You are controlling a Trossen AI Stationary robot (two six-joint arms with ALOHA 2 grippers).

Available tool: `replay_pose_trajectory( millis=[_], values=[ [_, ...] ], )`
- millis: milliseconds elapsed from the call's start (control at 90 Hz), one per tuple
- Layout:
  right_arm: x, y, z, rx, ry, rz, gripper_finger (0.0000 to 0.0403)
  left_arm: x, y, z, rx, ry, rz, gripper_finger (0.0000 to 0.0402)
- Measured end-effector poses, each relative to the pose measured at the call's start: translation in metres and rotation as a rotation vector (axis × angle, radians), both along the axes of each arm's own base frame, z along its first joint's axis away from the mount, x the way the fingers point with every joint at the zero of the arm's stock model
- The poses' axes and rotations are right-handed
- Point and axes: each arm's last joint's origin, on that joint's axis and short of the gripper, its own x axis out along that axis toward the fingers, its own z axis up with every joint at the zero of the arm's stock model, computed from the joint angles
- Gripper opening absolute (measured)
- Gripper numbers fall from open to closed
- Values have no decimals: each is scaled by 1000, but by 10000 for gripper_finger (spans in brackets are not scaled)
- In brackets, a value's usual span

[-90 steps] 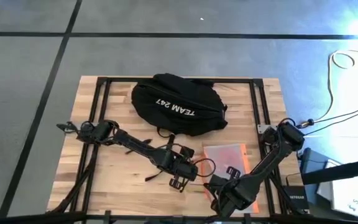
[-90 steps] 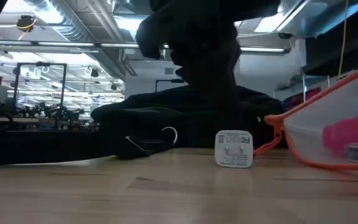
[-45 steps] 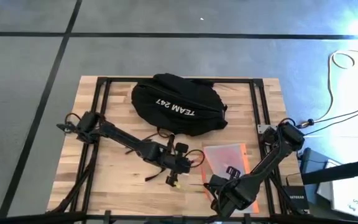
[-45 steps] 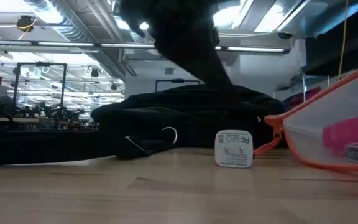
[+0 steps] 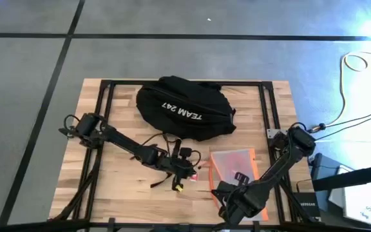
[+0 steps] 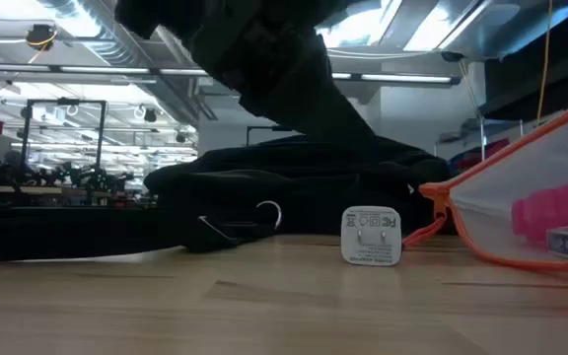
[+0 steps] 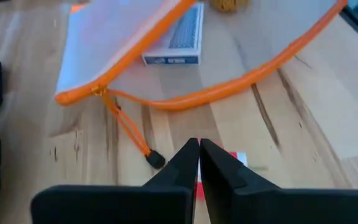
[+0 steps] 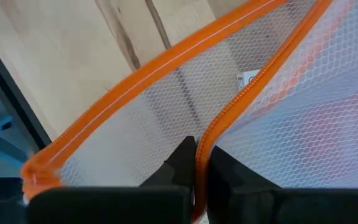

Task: Unpack backpack
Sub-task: Remove the red charger adapter from the transparent white zip bag

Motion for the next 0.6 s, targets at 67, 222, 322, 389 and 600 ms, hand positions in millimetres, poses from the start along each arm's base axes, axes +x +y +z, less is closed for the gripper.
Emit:
replay_pose_trajectory(
  millis=[67, 222, 322, 389, 600],
  values=[
    [0, 0, 0, 0, 0, 0, 0, -2, 1, -3, -11, -13, 5, 0],
    [0, 0, 0, 0, -1, 0, 0, -10, 4, -2, -36, -59, 27, 0],
    [0, 0, 0, -4, -3, 1, 0, -18, 7, 2, -48, -101, 30, 0],
    [0, 0, 0, -15, -12, 7, 0, -23, 8, 3, -61, -114, 14, 0],
    [1, -1, 0, -22, -19, 14, 0, -31, 9, -2, -103, -90, 37, 5]
  ],
)
